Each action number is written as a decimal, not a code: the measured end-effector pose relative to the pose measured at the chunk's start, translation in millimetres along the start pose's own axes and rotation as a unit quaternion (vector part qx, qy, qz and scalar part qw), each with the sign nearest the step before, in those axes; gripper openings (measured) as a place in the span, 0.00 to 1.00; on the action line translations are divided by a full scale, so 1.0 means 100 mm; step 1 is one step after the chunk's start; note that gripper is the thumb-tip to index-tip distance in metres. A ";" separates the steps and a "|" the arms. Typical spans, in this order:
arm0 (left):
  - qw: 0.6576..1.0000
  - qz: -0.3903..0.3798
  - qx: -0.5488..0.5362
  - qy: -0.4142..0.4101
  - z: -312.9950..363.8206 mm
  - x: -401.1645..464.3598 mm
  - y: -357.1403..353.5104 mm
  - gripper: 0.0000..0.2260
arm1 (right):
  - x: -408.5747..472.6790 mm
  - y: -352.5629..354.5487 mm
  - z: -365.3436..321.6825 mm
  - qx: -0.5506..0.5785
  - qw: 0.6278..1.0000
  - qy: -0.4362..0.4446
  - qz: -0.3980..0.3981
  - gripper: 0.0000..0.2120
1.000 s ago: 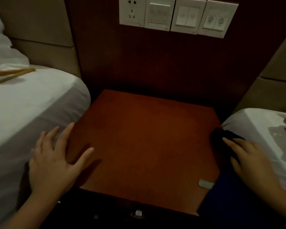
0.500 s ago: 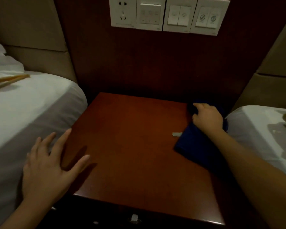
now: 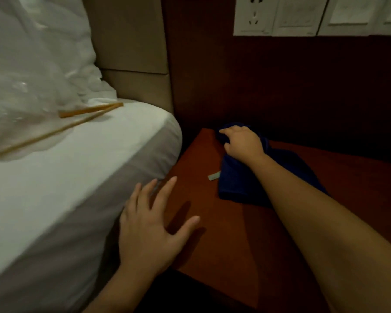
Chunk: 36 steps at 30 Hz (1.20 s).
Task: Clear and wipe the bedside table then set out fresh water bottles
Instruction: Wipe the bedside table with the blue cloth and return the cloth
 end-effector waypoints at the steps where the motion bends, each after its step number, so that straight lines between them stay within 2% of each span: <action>1: 1.000 0.000 -0.002 0.001 -0.01 0.00 -0.01 0.38 | 0.05 -0.03 -0.09 -0.003 1.000 0.007 -0.002 0.23; 8: 1.000 0.012 -0.015 0.003 -0.03 -0.01 0.01 0.37 | -0.02 -0.11 -0.78 -0.020 0.997 0.077 -0.022 0.22; 11: 0.999 0.026 -0.025 -0.007 -0.01 -0.02 0.04 0.37 | -0.40 -0.04 -1.11 -0.013 0.991 0.126 -0.037 0.23; 15: 0.998 0.055 -0.030 -0.017 0.04 -0.05 0.10 0.40 | -1.23 0.10 -1.51 0.007 0.966 0.252 -0.062 0.24; 18: 0.997 0.066 -0.024 -0.045 0.06 -0.09 0.12 0.41 | -1.75 0.21 -1.57 0.071 0.943 0.318 -0.063 0.20; 21: 0.997 0.053 -0.006 -0.056 0.07 -0.08 0.09 0.41 | -1.82 0.24 -1.50 0.074 0.934 0.344 -0.056 0.18; 23: 0.998 0.038 -0.006 -0.043 0.05 -0.05 0.06 0.40 | -1.62 0.20 -1.43 0.035 0.942 0.326 -0.073 0.20; 25: 0.999 0.021 -0.006 -0.037 0.02 -0.03 0.04 0.39 | -1.27 0.18 -1.25 -0.011 0.960 0.269 -0.074 0.22; 30: 1.000 0.000 -0.001 -0.014 -0.03 0.00 0.01 0.38 | -0.49 0.11 -0.49 -0.012 0.993 0.112 -0.045 0.20; 36: 0.999 -0.024 0.029 -0.009 -0.07 0.05 -0.03 0.39 | -0.50 0.19 0.34 -0.042 0.998 0.015 -0.033 0.21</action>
Point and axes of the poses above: each hand's wrist, its own x-axis towards the middle knuckle, its own y-axis out of the back of the hand, z = x × y, the point moved 7 cm from there along x, towards the middle knuckle, and after that the axes turned 6 degrees about -z, right-handed, at the moved point
